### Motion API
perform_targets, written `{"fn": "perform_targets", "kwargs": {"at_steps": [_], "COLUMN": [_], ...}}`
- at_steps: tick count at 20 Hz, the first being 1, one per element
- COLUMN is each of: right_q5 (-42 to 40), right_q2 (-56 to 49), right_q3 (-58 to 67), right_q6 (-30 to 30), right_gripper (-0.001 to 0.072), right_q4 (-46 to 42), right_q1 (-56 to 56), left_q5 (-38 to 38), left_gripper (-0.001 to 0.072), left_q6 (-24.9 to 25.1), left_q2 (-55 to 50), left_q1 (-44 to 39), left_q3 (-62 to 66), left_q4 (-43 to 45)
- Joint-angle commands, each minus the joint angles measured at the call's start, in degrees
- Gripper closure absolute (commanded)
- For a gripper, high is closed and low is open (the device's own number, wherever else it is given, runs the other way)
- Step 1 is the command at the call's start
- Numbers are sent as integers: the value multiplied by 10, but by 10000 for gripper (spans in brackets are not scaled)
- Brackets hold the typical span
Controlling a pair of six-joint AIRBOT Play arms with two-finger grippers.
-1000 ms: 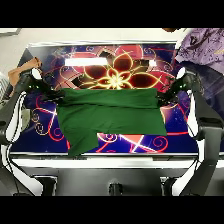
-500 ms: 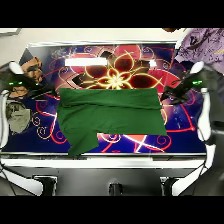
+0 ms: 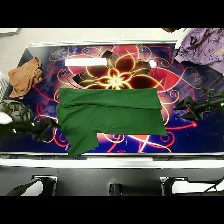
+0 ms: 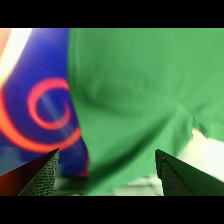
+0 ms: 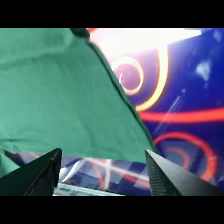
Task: Fold the clothes and pants, and hang the long-sleeved shirts on hangers.
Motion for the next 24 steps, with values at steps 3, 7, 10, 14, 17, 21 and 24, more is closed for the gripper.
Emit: {"fn": "perform_targets", "kwargs": {"at_steps": [3, 7, 10, 14, 17, 21, 24], "right_q5": [-11, -8, -8, 1, 3, 7, 1], "right_q2": [28, 34, 37, 41, 47, 48, 48], "right_q3": [-52, -52, -52, -52, -52, -52, -56], "right_q6": [-11, -11, -11, -11, -17, -20, -33], "right_gripper": [121, 122, 123, 197, 197, 197, 199], "right_q4": [24, 28, 31, 35, 34, 21, -4], "right_q1": [2, 12, 19, 20, 20, 19, 7], "left_q5": [64, 120, 146, 184, 199, 200, 200], "left_gripper": [-11, 2, 2, 108, 244, 687, 687], "left_q6": [52, 60, 60, 60, 60, 60, 60], "left_q2": [74, 74, 55, 17, 5, -5, -4], "left_q1": [3, -26, -55, -92, -97, -97, -97], "left_q3": [-188, -190, -190, -190, -190, -190, -190], "left_q4": [-119, -133, -147, -154, -162, -162, -162]}}
